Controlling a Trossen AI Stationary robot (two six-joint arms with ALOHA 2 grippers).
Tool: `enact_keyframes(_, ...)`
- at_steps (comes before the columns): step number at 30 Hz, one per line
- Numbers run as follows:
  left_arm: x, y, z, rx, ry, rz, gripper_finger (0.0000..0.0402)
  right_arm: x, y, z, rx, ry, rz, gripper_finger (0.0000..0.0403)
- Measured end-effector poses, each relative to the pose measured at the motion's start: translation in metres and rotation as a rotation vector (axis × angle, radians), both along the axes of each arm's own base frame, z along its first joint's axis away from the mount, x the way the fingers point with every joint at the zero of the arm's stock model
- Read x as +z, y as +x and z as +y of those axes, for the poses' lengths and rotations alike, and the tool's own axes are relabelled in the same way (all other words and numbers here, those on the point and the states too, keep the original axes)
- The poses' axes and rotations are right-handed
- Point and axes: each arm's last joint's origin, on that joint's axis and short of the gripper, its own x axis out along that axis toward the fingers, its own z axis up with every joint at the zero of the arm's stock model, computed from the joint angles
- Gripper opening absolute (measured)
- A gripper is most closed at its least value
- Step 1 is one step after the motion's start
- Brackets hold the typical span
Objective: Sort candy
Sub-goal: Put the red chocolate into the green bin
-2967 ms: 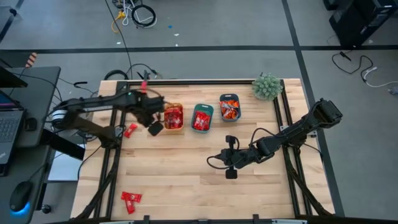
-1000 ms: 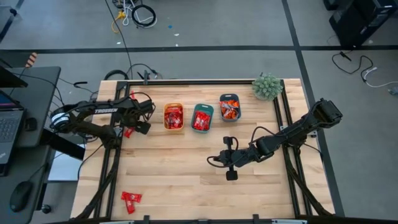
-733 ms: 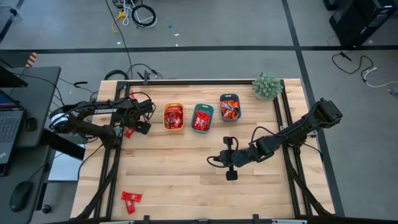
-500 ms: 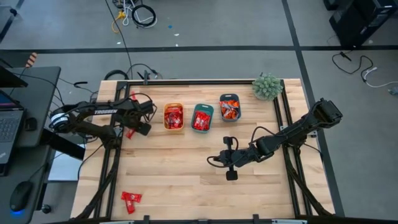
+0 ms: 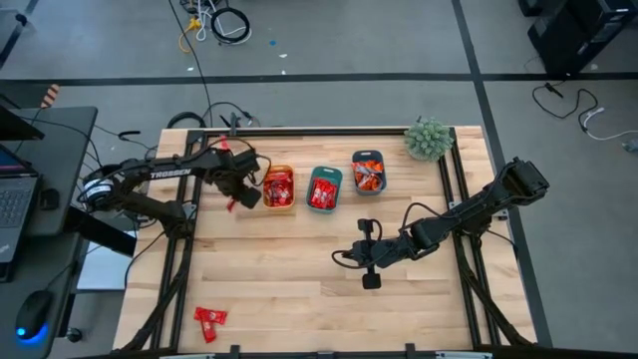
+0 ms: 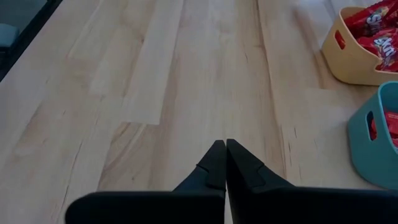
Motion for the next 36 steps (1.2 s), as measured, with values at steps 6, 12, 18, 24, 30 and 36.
enact_keyframes(6,0.043,0.024,0.007,-0.047,0.084,-0.135,0.0038,-0.001,-0.001,0.0,0.0,-0.005,0.011,0.0)
enact_keyframes(12,0.088,0.052,0.002,-0.153,0.198,-0.337,0.0005,-0.002,-0.002,0.0,-0.022,-0.036,0.022,0.0)
enact_keyframes(18,0.114,0.079,-0.011,-0.232,0.26,-0.618,0.0001,-0.003,-0.004,0.001,-0.028,-0.05,0.026,0.0)
enact_keyframes(24,0.115,0.112,-0.02,-0.282,0.268,-0.814,0.0001,-0.003,-0.004,0.001,-0.029,-0.051,0.027,0.0)
enact_keyframes(30,0.088,0.147,-0.018,-0.322,0.247,-0.855,0.0,-0.003,-0.004,0.001,-0.029,-0.051,0.027,0.0)
enact_keyframes(36,0.049,0.17,-0.012,-0.348,0.171,-0.818,0.0,-0.003,-0.004,0.001,-0.029,-0.052,0.027,0.0)
